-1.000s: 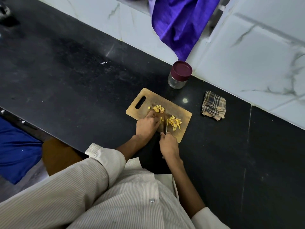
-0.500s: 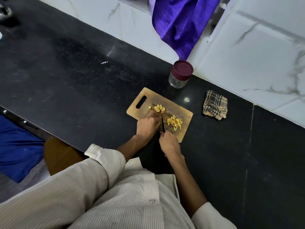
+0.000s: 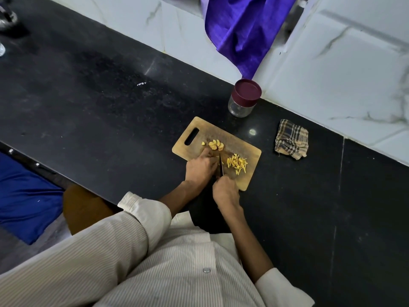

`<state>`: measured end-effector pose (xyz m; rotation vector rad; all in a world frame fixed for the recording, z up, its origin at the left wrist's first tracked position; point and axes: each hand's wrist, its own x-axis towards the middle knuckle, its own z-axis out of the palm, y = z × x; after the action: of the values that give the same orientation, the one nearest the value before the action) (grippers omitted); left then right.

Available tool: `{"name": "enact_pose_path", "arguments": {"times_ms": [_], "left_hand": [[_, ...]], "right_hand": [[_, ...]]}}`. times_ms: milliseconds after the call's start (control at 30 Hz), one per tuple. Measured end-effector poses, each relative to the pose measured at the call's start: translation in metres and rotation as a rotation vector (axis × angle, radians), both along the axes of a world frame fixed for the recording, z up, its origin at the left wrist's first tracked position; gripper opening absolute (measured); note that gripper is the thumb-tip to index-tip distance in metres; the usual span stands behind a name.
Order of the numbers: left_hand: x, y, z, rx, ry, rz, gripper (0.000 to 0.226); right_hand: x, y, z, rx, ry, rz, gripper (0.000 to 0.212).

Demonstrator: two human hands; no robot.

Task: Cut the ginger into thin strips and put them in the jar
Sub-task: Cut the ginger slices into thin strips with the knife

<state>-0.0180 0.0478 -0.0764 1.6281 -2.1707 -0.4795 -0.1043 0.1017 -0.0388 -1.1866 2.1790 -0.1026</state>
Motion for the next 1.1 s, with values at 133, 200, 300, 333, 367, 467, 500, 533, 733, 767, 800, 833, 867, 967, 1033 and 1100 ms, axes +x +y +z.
{"name": "enact_pose_path", "arguments": {"times_ms": [133,200,300,333,367,467,500,533,733,767,800,833,867,967,1033,1100], "left_hand": [[0.0,-0.001,-0.001,-0.014,-0.013,-0.004,0.024],[-0.001,-0.001,0.0,-0.01,-0.029,-0.004,0.025],[0.0,0.001,0.002,0.004,-0.052,-0.006,0.026],[0.0,0.001,0.002,0.01,-0.057,-0.006,0.026],[0.0,0.001,0.003,0.01,-0.06,-0.005,0.026],[0.0,0.001,0.003,0.0,-0.04,-0.008,0.027],[0.0,0.0,0.002,-0.003,-0.034,-0.009,0.027],[0.0,-0.001,0.001,-0.006,-0.029,-0.006,0.027],[0.0,-0.001,-0.005,0.002,-0.015,0.01,0.026],[0.0,-0.001,-0.005,0.001,-0.009,0.01,0.026],[0.0,0.0,-0.004,-0.003,-0.001,0.01,0.025],[0.0,0.0,-0.004,-0.005,0.007,0.01,0.025],[0.0,0.0,-0.003,-0.006,0.015,0.011,0.024],[0.001,0.0,-0.001,0.009,0.007,0.011,0.025],[0.001,0.001,-0.001,0.003,-0.01,0.003,0.026],[0.001,0.001,-0.001,-0.003,-0.018,-0.003,0.026]], "right_hand": [[0.0,0.0,0.0,-0.028,-0.027,-0.012,0.033],[0.002,0.001,0.0,-0.033,-0.058,-0.054,0.033],[0.004,0.001,0.002,-0.021,-0.091,-0.104,0.032],[0.004,0.001,0.002,-0.025,-0.101,-0.109,0.032],[0.003,0.002,0.003,-0.033,-0.11,-0.112,0.032],[-0.002,0.005,0.005,-0.037,-0.125,-0.108,0.032],[-0.005,0.006,0.006,-0.038,-0.127,-0.099,0.031],[-0.007,0.006,0.008,-0.043,-0.13,-0.095,0.03],[-0.019,0.006,0.012,-0.053,-0.15,-0.11,0.035],[-0.02,0.007,0.011,-0.049,-0.157,-0.109,0.036],[-0.021,0.007,0.01,-0.046,-0.16,-0.102,0.036],[-0.021,0.007,0.01,-0.045,-0.159,-0.09,0.036],[-0.02,0.007,0.011,-0.05,-0.152,-0.074,0.036],[-0.018,0.004,0.013,-0.067,-0.101,-0.025,0.036],[-0.018,0.005,0.013,-0.016,-0.081,-0.01,0.035],[-0.019,0.007,0.011,0.026,-0.074,-0.004,0.034]]}}
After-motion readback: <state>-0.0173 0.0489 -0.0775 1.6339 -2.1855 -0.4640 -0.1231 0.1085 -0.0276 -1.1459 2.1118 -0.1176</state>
